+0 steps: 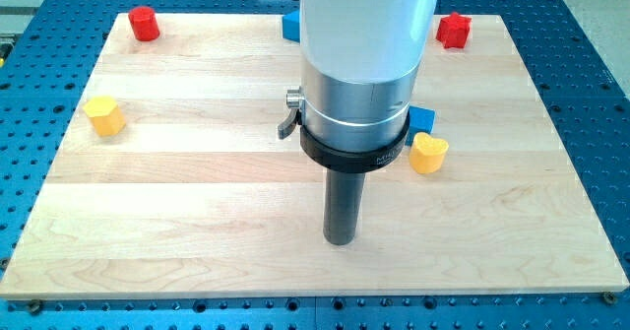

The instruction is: Place your arm below the red star

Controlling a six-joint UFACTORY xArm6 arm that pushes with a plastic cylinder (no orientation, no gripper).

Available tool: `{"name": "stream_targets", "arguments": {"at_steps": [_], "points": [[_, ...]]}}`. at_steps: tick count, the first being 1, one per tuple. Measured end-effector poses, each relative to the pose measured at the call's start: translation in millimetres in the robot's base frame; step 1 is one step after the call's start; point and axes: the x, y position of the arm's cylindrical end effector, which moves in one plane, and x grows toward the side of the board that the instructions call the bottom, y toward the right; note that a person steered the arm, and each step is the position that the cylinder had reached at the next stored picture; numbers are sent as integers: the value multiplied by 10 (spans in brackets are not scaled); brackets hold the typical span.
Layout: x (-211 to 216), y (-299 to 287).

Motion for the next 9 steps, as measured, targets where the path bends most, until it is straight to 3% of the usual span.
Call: {"name": "stream_targets", "arguments": {"at_steps": [1,3,5,7,8,9], "points": [[-43,1],[-25,619],[-195,639],[241,345],[240,856],[-60,1172]]}}
